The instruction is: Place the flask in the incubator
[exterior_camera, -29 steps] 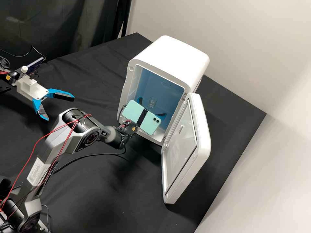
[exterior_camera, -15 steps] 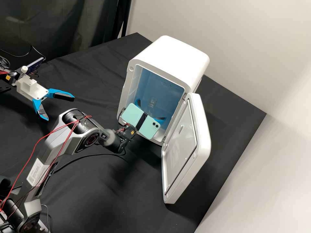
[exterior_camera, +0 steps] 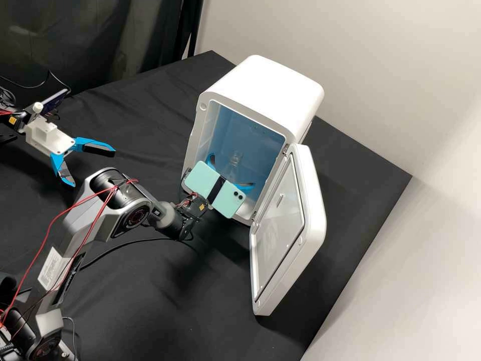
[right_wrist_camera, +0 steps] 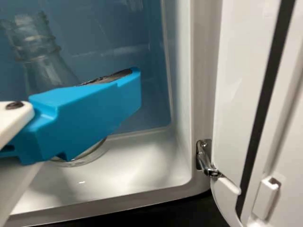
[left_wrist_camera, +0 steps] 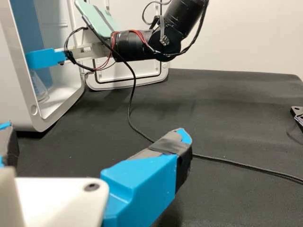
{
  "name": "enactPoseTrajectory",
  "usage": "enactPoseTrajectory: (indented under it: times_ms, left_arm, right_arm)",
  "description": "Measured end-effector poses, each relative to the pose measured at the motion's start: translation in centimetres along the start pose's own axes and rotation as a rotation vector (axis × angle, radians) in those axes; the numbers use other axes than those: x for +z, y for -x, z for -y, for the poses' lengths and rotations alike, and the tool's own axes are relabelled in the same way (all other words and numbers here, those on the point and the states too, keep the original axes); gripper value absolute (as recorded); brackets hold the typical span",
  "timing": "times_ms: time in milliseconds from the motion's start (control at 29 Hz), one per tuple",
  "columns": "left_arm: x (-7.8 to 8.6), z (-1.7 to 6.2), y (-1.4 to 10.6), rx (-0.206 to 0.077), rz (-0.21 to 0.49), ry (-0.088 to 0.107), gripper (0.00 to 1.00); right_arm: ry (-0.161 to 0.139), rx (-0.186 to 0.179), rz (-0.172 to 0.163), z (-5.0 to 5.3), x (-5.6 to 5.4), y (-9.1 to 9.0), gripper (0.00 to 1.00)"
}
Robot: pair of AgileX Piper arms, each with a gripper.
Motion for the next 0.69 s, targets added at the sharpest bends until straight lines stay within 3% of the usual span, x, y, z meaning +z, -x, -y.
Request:
enactPoseTrajectory:
  times_ms: [172,379,689]
  left_arm:
    - [0.0,0.00,0.0,0.000,0.000,0.000,1.00]
    - [0.0,0.00,0.0,0.000,0.000,0.000,1.00]
    - [0.0,0.01,0.0,0.000,0.001,0.000,1.00]
  right_arm:
    - [-0.002,0.005,-0.007,0.0,0.1,0.4,1.00]
    - [0.012,-0.018,-0.010,0.1,-0.1,1.5,1.00]
    - [0.001,-0.006,-0.029,0.2,-0.1,3.0,1.00]
